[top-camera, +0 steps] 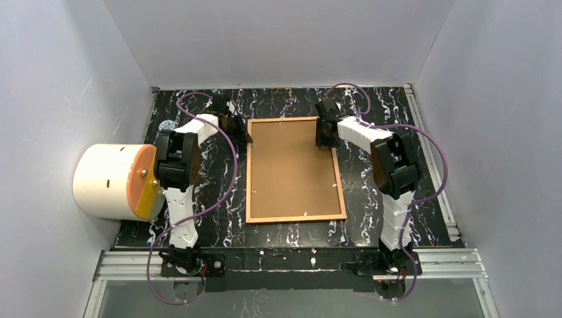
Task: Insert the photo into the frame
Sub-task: Install the photo frame at the center of the board.
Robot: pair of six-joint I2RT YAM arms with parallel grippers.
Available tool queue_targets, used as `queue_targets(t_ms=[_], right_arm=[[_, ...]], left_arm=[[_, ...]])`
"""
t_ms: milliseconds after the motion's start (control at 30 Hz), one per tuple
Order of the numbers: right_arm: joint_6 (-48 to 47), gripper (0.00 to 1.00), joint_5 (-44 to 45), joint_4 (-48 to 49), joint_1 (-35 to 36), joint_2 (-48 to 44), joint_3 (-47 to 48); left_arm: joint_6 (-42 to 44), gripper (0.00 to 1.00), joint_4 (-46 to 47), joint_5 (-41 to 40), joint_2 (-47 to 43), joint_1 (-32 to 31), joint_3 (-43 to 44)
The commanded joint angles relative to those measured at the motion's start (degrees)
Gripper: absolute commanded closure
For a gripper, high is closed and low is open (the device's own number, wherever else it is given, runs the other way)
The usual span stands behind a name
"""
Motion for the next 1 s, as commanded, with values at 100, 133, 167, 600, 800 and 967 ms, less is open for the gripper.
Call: queue_targets(t_ms=[100, 133, 167, 600, 800, 967], right_arm=[[-1.1, 0.47, -4.3, 12.4, -2.3, -6.5, -2.9], [-1.0, 0.47, -5.5, 12.5, -2.6, -7.2, -2.1], [-1.0, 0.46, -6.4, 11.6, -2.8, -7.6, 0.0], [4.3, 0.31, -13.2, -5.3, 6.1, -5.3, 12.8], [8.8, 0.31, -5.3, -18.7, 18.8, 4.6, 28.2], [8.9, 0.36, 2.8, -25.9, 27.2, 12.9, 37.3]], left_arm=[[1.6, 0.72, -7.9, -1.7, 0.5, -0.4, 2.3], [1.5, 0.71, -7.9, -1.9, 0.1, -0.5, 2.7], [1.6, 0.70, -8.3, -2.0, -0.4, -0.4, 3.2], [5.9, 0.46, -17.1, -7.5, -9.1, -0.1, 9.0], [2.4, 0.43, -16.6, -13.7, -21.4, 1.0, -2.6], [-0.8, 0.43, -14.7, -13.3, -31.6, 1.9, -17.2]])
